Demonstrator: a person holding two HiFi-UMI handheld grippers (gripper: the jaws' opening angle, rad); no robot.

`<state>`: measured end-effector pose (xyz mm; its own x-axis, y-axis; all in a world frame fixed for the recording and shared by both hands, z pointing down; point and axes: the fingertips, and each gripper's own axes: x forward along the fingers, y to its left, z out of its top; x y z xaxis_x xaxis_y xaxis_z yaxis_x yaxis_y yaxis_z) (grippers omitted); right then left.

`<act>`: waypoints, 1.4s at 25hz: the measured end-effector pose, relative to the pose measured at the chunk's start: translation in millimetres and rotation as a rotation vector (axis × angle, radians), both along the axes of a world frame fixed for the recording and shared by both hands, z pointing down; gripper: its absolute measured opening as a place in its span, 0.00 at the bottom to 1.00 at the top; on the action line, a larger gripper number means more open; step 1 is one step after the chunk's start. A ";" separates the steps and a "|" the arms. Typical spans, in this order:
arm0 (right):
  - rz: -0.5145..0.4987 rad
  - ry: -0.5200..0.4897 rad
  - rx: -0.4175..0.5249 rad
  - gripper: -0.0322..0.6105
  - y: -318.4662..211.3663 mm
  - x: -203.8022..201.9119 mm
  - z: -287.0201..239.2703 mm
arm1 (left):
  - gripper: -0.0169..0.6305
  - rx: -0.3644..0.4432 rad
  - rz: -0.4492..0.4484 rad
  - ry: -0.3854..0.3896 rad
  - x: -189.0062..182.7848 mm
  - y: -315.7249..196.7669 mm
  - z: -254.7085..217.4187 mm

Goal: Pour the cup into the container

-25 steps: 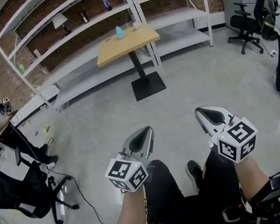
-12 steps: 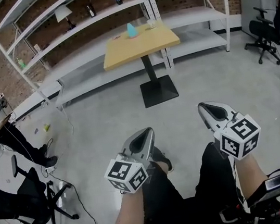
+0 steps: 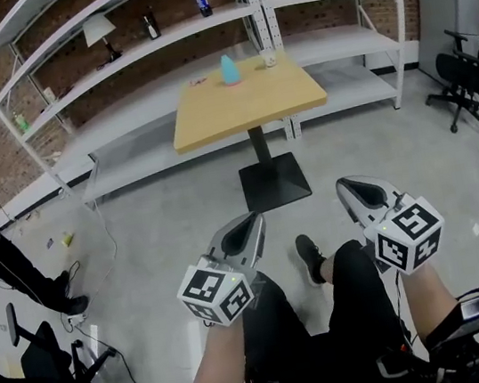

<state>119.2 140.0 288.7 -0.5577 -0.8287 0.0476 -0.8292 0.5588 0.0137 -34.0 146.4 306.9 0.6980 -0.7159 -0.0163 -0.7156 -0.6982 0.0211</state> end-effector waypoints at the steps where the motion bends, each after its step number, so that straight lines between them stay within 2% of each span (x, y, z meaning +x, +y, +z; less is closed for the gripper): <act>1: 0.002 -0.003 0.002 0.05 -18.1 1.0 -2.1 | 0.02 0.001 0.006 -0.004 2.2 -19.3 -2.1; 9: 0.034 -0.050 0.018 0.05 -174.2 8.9 -12.7 | 0.02 0.016 0.021 -0.014 6.5 -175.1 -13.3; 15: 0.042 -0.054 0.027 0.05 -280.8 -0.2 -16.8 | 0.02 0.012 0.041 0.015 -3.0 -280.3 -18.9; 21: 0.055 -0.056 0.042 0.05 -382.7 -10.9 -24.9 | 0.02 0.023 0.051 0.014 -12.3 -381.4 -27.4; 30: 0.062 -0.076 0.041 0.06 -512.3 -12.4 -31.3 | 0.02 0.021 0.049 0.004 -18.7 -508.8 -36.0; 35: 0.073 -0.081 0.042 0.10 -574.3 -5.0 -35.3 | 0.02 0.014 0.072 -0.021 -12.5 -566.7 -40.9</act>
